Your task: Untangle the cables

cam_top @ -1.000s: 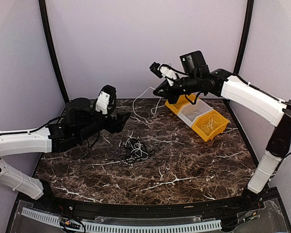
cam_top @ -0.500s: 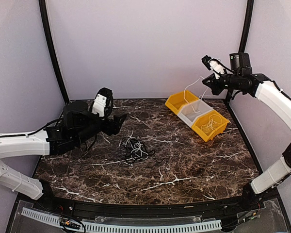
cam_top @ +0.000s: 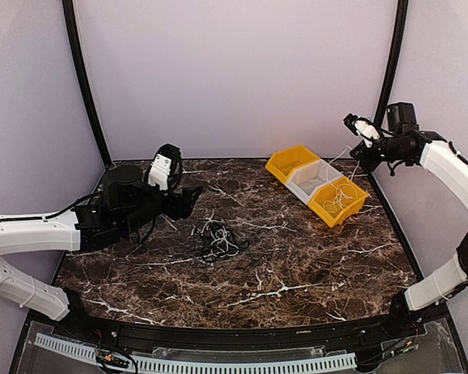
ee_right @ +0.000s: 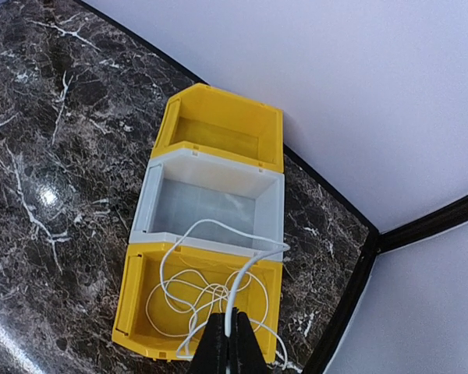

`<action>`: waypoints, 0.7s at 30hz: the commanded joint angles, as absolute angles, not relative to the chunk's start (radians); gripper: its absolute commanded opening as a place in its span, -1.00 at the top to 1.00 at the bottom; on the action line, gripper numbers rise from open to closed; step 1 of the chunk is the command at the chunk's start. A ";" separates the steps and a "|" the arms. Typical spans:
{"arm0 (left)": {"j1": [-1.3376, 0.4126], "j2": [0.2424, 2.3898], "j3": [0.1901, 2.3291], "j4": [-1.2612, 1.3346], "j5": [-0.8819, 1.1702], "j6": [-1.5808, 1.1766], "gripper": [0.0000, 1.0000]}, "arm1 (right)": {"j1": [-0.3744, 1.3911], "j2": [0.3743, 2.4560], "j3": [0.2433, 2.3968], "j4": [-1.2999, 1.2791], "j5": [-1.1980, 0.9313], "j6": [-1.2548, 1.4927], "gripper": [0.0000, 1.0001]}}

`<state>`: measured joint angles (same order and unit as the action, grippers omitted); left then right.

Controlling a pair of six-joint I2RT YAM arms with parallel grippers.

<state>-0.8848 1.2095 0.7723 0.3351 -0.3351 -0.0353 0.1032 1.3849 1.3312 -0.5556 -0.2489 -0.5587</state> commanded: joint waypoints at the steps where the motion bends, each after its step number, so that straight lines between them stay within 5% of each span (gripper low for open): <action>1: -0.884 1.186 0.754 0.346 -0.348 -0.044 -0.54 | 0.082 1.422 1.312 -0.594 -0.222 -0.637 1.00; 21: -0.883 1.195 0.736 0.355 -0.350 -0.063 -0.54 | 0.077 1.609 1.318 -0.586 -0.226 -0.694 1.00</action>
